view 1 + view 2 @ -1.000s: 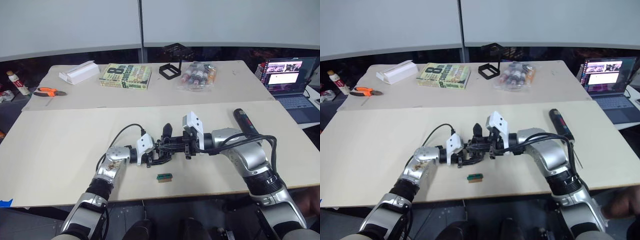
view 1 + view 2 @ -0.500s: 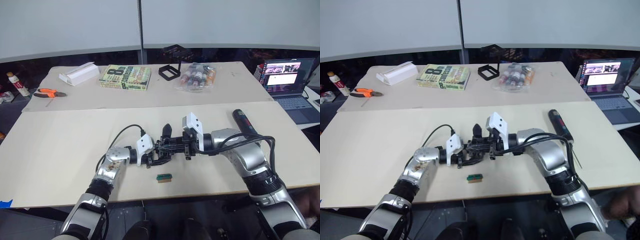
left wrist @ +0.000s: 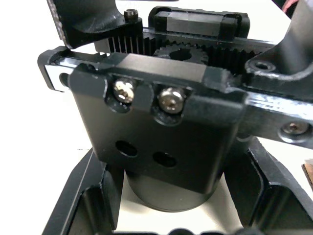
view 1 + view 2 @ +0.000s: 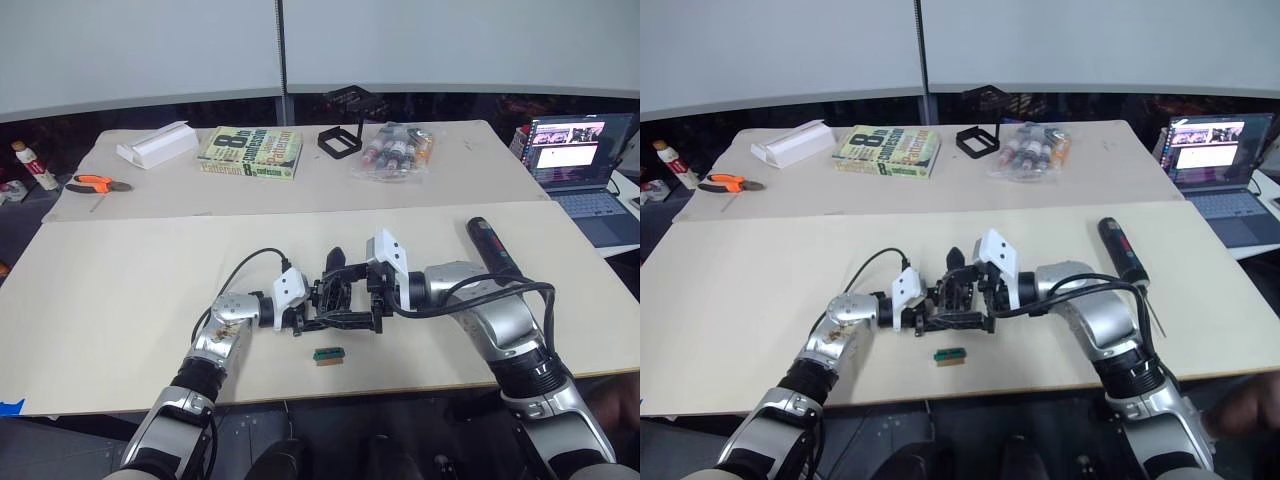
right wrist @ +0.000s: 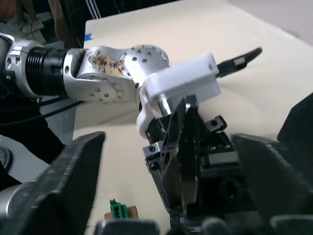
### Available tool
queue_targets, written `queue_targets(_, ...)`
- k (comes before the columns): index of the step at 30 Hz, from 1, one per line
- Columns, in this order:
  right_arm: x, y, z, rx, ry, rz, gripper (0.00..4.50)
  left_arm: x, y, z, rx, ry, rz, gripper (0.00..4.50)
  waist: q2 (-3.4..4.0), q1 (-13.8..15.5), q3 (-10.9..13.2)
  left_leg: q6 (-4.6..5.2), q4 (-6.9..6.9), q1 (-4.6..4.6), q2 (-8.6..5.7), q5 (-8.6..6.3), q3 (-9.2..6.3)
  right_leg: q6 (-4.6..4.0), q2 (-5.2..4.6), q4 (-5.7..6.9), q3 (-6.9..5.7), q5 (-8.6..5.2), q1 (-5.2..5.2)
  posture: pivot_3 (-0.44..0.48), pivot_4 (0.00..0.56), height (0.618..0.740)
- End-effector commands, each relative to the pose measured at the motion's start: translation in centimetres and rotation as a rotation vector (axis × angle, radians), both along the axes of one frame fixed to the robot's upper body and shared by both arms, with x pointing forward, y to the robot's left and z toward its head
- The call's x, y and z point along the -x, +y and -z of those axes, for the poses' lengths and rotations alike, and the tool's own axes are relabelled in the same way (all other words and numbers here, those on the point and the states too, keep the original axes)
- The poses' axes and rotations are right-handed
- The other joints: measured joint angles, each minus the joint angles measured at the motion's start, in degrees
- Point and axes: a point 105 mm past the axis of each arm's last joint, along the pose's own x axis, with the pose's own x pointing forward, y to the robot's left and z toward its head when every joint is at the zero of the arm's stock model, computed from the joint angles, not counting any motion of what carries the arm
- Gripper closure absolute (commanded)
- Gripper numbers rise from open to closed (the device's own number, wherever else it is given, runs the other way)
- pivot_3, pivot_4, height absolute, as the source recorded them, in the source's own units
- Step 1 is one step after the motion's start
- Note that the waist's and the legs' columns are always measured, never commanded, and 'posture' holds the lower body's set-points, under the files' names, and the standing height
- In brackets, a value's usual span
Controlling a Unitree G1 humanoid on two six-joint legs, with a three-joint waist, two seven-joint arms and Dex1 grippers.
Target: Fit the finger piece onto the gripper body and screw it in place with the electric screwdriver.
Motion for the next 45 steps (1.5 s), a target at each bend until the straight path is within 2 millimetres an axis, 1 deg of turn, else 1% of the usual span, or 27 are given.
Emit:
queue_targets(1,0.8,-0.3,-2.4,-0.103,-0.084,-0.05,0.01,0.4,-0.2,0.3,0.016,0.02,0.002,2.16,0.0,0.0,0.0,0.0,0.0,0.0,0.0,0.0,0.0,0.0,0.0,0.0,0.0,0.0,0.0,0.0,0.15,0.74)
queue_targets(3,1.2,-0.7,-3.1,-0.151,-0.111,-0.07,0.01,0.3,-0.2,0.2,0.031,0.029,-0.016,2.16,0.0,0.0,0.0,0.0,0.0,0.01,0.0,0.0,0.0,0.0,0.0,-0.02,0.0,0.0,0.03,0.0,0.15,0.74)
queue_targets(4,1.4,-1.0,-3.5,-0.177,-0.13,-0.076,0.0,0.4,-0.1,0.2,0.028,0.03,-0.016,1.66,0.0,0.0,0.0,0.0,-0.01,0.01,0.0,0.0,0.0,0.0,0.0,-0.02,0.01,0.0,0.03,0.0,0.15,0.74)
queue_targets(5,1.5,-1.3,-3.9,-0.196,-0.146,-0.076,0.0,0.5,-0.1,0.2,0.025,0.028,-0.014,1.06,0.0,0.0,0.0,0.01,-0.01,0.02,0.0,0.0,0.0,0.0,0.0,-0.02,0.01,0.0,0.04,0.0,0.15,0.74)
queue_targets(6,1.7,-1.8,-4.2,-0.209,-0.153,-0.076,0.0,0.5,0.1,0.1,0.023,0.027,-0.014,0.83,0.0,0.0,0.0,0.01,-0.01,0.02,0.01,-0.01,0.0,0.0,0.01,-0.02,0.01,0.0,0.03,0.0,0.15,0.74)
queue_targets(7,1.8,-2.3,-4.5,-0.219,-0.167,-0.07,0.0,0.6,0.3,0.1,0.022,0.025,-0.019,0.38,0.0,-0.1,0.0,0.01,-0.02,0.02,0.0,0.0,0.01,0.0,0.01,-0.01,0.02,0.0,0.03,0.0,0.15,0.74)
queue_targets(8,2.0,-3.0,-4.8,-0.226,-0.171,-0.062,0.0,0.6,0.6,0.0,0.02,0.023,-0.027,0.05,0.0,0.0,0.0,0.01,-0.02,0.03,0.02,-0.01,0.01,0.0,0.01,-0.01,0.02,0.0,0.04,0.0,0.15,0.74)
queue_targets(11,2.5,-5.3,-5.5,-0.233,-0.187,-0.012,0.0,0.9,2.0,-0.2,0.008,0.018,-0.05,0.05,0.0,0.0,0.0,0.01,-0.04,0.02,0.02,-0.01,0.0,0.0,0.01,-0.04,0.02,0.0,0.03,0.0,0.15,0.74)
queue_targets(14,2.8,-8.7,-5.5,-0.203,-0.177,0.107,0.0,1.4,4.3,-0.8,0.003,-0.003,-0.086,0.05,0.0,0.0,0.0,0.02,-0.09,0.03,0.04,-0.03,0.0,0.0,0.01,-0.05,0.05,0.0,0.04,0.0,0.15,0.74)
queue_targets(18,3.4,-13.8,-4.5,-0.142,-0.18,0.321,0.0,2.1,7.7,-3.1,0.067,-0.066,-0.137,0.05,0.0,0.0,0.0,0.12,-0.18,0.04,0.09,-0.09,0.0,-0.02,0.01,-0.06,0.06,-0.01,0.01,0.0,0.15,0.74)
queue_targets(19,3.6,-15.2,-4.1,-0.125,-0.176,0.379,0.0,2.0,8.5,-3.9,0.089,-0.098,-0.159,0.05,0.01,0.0,0.0,0.29,-0.19,0.04,0.11,-0.19,0.0,-0.03,0.01,-0.06,0.06,-0.02,0.0,0.0,0.15,0.74)
queue_targets(22,4.3,-19.6,-2.6,-0.073,-0.178,0.565,0.0,1.9,10.9,-5.9,0.136,-0.158,-0.215,0.05,0.03,0.8,0.1,0.25,-0.17,0.05,0.09,-0.24,0.01,-0.03,-0.01,-0.06,0.07,-0.01,0.06,0.0,0.15,0.74)
queue_targets(24,4.8,-21.3,-2.0,-0.063,-0.184,0.646,0.0,1.9,11.8,-6.6,0.143,-0.176,-0.23,0.05,0.04,1.0,0.1,0.23,-0.15,0.14,0.08,-0.32,0.01,-0.03,-0.01,-0.11,0.06,-0.02,0.16,0.0,0.15,0.74)
queue_targets(26,6.2,-24.2,-0.6,-0.039,-0.175,0.773,0.0,2.6,12.8,-7.6,0.171,-0.184,-0.217,0.05,0.09,1.1,0.1,0.25,-0.15,0.15,0.06,-0.33,0.1,-0.03,-0.01,-0.1,0.16,-0.01,0.15,0.0,0.15,0.74)
queue_targets(28,8.2,-26.6,0.9,-0.011,-0.142,0.887,0.0,4.2,13.2,-8.4,0.172,-0.172,-0.15,0.05,0.09,1.4,0.1,0.25,-0.16,0.18,0.1,-0.32,0.09,-0.02,0.02,-0.1,0.12,-0.02,0.15,0.0,0.15,0.74)
queue_targets(29,9.1,-27.5,1.5,-0.012,-0.119,0.938,0.0,5.0,13.2,-8.7,0.157,-0.166,-0.11,0.05,0.09,1.4,0.1,0.24,-0.19,0.16,0.1,-0.31,0.09,-0.02,0.03,-0.1,0.13,-0.02,0.13,0.0,0.15,0.74)
queue_targets(31,10.7,-28.9,2.4,-0.017,-0.081,1.028,0.0,6.5,13.2,-9.3,0.125,-0.144,-0.059,0.05,0.12,1.4,0.1,0.21,-0.39,0.24,0.1,-0.31,0.1,-0.03,0.02,-0.16,0.17,-0.03,0.14,0.0,0.15,0.74)
queue_targets(32,11.3,-29.3,2.7,-0.014,-0.069,1.058,0.0,7.0,13.2,-9.8,0.117,-0.137,-0.048,0.05,0.16,1.4,0.1,0.1,-0.42,0.23,0.1,-0.39,0.13,-0.05,0.01,-0.17,0.22,-0.05,0.14,0.0,0.15,0.74)
queue_targets(34,11.9,-29.9,2.8,-0.015,-0.072,1.109,0.0,7.9,13.3,-10.5,0.091,-0.146,-0.036,0.05,0.25,1.3,0.2,-0.03,-0.44,0.33,0.11,-0.49,0.15,-0.07,0.0,-0.18,0.26,-0.06,0.2,0.0,0.15,0.74)
queue_targets(35,11.9,-30.0,2.7,-0.011,-0.077,1.122,0.0,8.1,13.4,-10.6,0.074,-0.148,-0.031,0.05,0.26,1.1,0.2,-0.03,-0.45,0.42,0.12,-0.5,0.18,-0.11,0.0,-0.2,0.28,-0.08,0.29,0.0,0.15,0.74)
queue_targets(37,11.1,-30.1,2.3,-0.009,-0.079,1.147,0.0,8.1,13.8,-11.3,0.063,-0.181,-0.053,0.05,0.36,0.8,0.3,-0.04,-0.48,0.61,0.14,-0.51,0.21,-0.13,0.01,-0.2,0.28,-0.12,0.45,0.0,0.15,0.74)
queue_targets(40,8.3,-30.1,1.1,0.006,-0.042,1.15,0.0,8.7,12.7,-12.2,0.094,-0.181,-0.021,0.05,0.58,0.1,0.4,-0.04,-0.69,1.12,0.16,-0.51,0.21,-0.13,0.01,-0.36,0.24,-0.16,0.93,0.0,0.15,0.74)
queue_targets(41,6.8,-30.6,0.6,0.04,-0.028,1.172,0.0,8.9,12.1,-12.5,0.103,-0.182,-0.005,0.05,0.65,-0.2,0.5,-0.04,-0.71,1.15,0.15,-0.51,0.25,-0.13,0.0,-0.45,0.25,-0.16,0.99,0.0,0.15,0.74)
queue_targets(43,4.1,-31.3,0.3,0.149,0.061,1.208,0.0,8.9,11.2,-13.6,0.133,-0.197,0.002,0.05,0.67,-0.5,0.6,-0.02,-0.72,1.15,0.15,-0.49,0.3,-0.13,0.01,-0.53,0.25,-0.15,0.99,0.0,0.15,0.74)
queue_targets(45,0.9,-31.0,-0.3,0.207,0.092,1.185,0.0,8.6,10.4,-14.8,0.166,-0.221,0.005,0.05,0.58,-0.5,0.8,0.05,-0.74,1.14,0.14,-0.44,0.31,-0.14,0.01,-0.54,0.23,-0.14,0.95,0.0,0.15,0.74)
